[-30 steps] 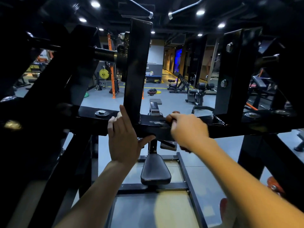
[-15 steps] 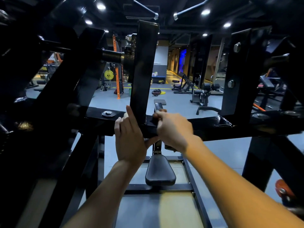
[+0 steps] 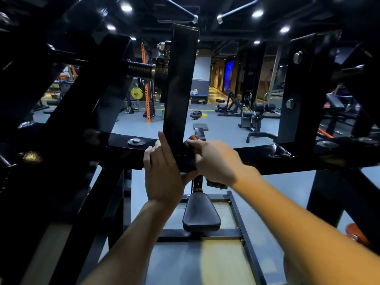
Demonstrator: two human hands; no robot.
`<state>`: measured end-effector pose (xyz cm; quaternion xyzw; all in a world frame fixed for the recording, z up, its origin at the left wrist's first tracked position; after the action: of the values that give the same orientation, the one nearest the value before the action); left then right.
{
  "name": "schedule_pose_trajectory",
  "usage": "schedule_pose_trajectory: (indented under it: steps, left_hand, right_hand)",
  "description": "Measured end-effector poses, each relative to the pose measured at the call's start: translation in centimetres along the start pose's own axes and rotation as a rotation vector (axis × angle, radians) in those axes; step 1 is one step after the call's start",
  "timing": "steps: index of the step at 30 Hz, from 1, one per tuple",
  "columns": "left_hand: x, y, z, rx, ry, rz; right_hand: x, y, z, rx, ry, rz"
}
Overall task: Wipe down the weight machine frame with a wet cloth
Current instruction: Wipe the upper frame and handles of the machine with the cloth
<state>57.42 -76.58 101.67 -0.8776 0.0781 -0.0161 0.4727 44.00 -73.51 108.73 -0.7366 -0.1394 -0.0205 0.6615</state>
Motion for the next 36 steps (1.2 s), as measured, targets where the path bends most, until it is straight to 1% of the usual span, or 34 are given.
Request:
schedule_pose_trajectory:
  steps: [1,3,5,6,8,10,12,14,17,19,21,23,26,28,30,32,34,36]
  left_hand:
    - [0.0,0.0,0.0,0.001,-0.004,-0.007]
    - [0.0,-0.1,0.1,0.021,-0.036,-0.066]
    - [0.0,-0.2,0.2,0.044,-0.06,-0.106]
    - [-0.1,-0.2,0.2,0.044,-0.068,-0.114]
    - [0.0,-0.1,0.0,0.042,-0.071,-0.098]
    - [0.0,0.2,-0.1,0.027,-0.053,-0.064]
    - [0.1,0.3,-0.1,0.02,-0.028,-0.029]
    - [0.1,0.2,-0.1,0.019,-0.014,-0.021]
    - [0.0,-0.1,0.0,0.042,-0.04,-0.058]
    - [0.0,0.0,0.1,0.061,-0.071,-0.081]
    - [0.0,0.2,0.0,0.061,-0.073,-0.071]
    - [0.0,0.3,-0.1,0.05,-0.056,-0.045]
    - [-0.1,0.2,-0.1,0.021,-0.016,0.013]
    - [-0.1,0.0,-0.1,0.015,-0.006,0.028]
    - [-0.2,-0.1,-0.1,0.036,-0.018,-0.013]
    - [-0.1,-0.1,0.0,0.06,-0.05,-0.068]
    - [-0.1,-0.2,0.0,0.049,-0.065,-0.084]
    - [-0.1,-0.1,-0.1,0.053,-0.078,-0.103]
  right_hand:
    - [-1.0,-0.3,0.7,0.045,0.004,0.04]
    - [-4.0,-1.1,2.0,0.081,0.103,0.091]
    - [-6.2,-2.0,3.0,0.039,0.245,0.082]
    - [-6.3,-1.9,3.3,0.016,0.27,0.086]
    - [-4.5,-1.2,3.9,-0.004,0.237,0.087]
    - [-2.1,-0.5,3.9,-0.005,0.144,0.056]
    - [-0.7,-0.3,2.6,0.005,0.062,0.022]
    - [-0.6,-0.2,0.4,0.037,0.038,0.015]
    - [-2.9,-1.0,-0.3,0.087,0.126,0.106]
    - [-4.9,-1.6,1.1,0.075,0.216,0.135]
    - [-5.2,-1.4,2.7,0.042,0.265,0.123]
    - [-3.1,-0.6,2.7,0.018,0.199,0.107]
    - [0.1,0.3,0.1,-0.007,0.009,-0.013]
    - [0.3,0.3,-1.7,0.001,-0.021,-0.01]
    - [-1.5,-0.3,-2.2,0.053,0.053,0.045]
    - [-4.0,-1.0,-0.6,0.102,0.182,0.122]
    - [-5.5,-1.2,2.3,0.047,0.295,0.175]
    - [-4.7,-0.5,3.9,-0.026,0.344,0.217]
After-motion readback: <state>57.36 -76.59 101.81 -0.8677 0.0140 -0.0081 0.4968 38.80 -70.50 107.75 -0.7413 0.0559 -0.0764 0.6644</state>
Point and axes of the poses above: each hand's wrist, its own z-axis away from the middle knuckle, its own y-axis out of the palm, x = y × z, the point moved 5 cm from there along -z, towards the middle knuckle, and after that the axes turned 14 degrees about x, right-handed, at the moved point
